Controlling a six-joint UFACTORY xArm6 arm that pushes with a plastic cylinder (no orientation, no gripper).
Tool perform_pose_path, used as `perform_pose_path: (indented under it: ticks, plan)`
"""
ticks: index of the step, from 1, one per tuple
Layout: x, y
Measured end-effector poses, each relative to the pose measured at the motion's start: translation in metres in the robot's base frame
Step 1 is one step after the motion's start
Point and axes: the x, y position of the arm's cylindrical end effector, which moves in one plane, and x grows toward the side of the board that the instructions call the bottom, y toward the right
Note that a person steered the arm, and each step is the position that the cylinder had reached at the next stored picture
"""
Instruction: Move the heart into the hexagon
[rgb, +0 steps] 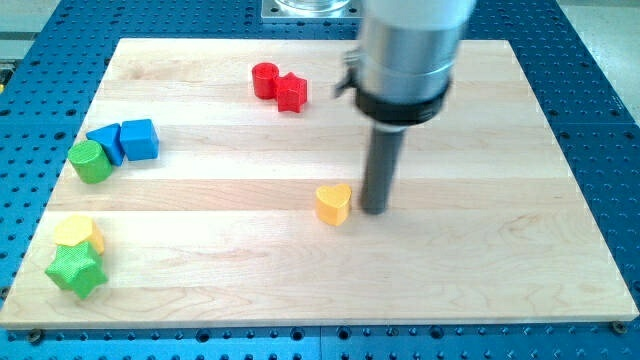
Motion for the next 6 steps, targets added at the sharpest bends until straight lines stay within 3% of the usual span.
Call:
perform_pose_path:
  ticks: [1, 2, 3, 4, 5, 6]
  plan:
    - [0.023, -0.108]
    - [0.022, -0.157]
    - [0.000, -0.118]
    - [-0.019, -0.152]
    - [0.001, -0.208]
    - [0.013, -0.219]
